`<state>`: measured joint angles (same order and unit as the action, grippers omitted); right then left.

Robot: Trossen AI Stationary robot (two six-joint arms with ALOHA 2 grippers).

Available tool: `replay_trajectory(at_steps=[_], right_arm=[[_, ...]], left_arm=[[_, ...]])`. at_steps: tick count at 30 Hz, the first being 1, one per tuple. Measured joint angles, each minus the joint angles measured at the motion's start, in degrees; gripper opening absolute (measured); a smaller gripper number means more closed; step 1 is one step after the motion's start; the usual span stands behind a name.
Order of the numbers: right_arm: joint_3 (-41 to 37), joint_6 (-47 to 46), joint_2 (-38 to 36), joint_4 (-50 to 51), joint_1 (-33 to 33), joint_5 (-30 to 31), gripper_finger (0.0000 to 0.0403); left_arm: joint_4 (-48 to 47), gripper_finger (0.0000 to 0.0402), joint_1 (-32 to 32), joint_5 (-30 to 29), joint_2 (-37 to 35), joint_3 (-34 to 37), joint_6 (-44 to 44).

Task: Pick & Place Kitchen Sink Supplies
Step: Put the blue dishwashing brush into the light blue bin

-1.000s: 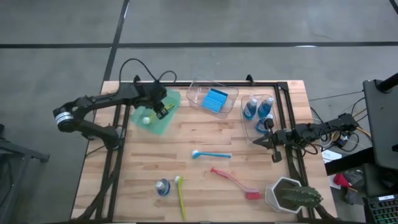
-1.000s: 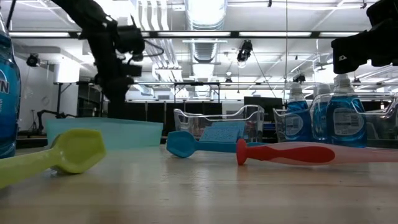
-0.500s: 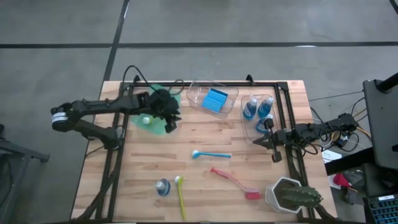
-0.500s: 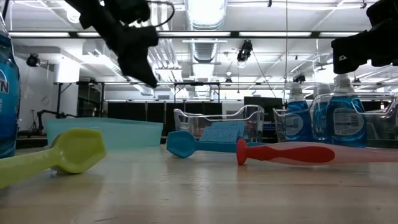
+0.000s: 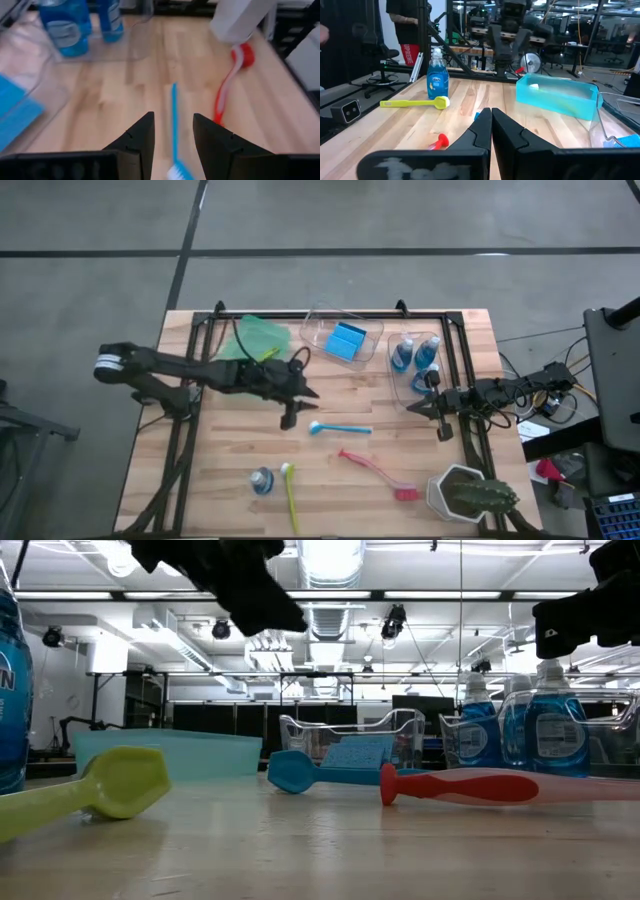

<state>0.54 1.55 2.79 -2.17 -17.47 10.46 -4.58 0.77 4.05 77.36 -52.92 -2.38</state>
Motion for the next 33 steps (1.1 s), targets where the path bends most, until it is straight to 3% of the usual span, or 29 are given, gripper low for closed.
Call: replay_trajectory(at_steps=[8, 33], right_arm=[[0.0, 0.0, 0.0, 0.0, 0.0, 0.0, 0.0008], [0.0, 0.0, 0.0, 0.0, 0.0, 0.0, 0.0008]], left_arm=[[3.6, 0.0126, 2.0, 0.0, 8.3, -4.2, -2.0], [3.0, 0.0126, 2.2, 0.1, 32.1, -13.6, -4.5]])
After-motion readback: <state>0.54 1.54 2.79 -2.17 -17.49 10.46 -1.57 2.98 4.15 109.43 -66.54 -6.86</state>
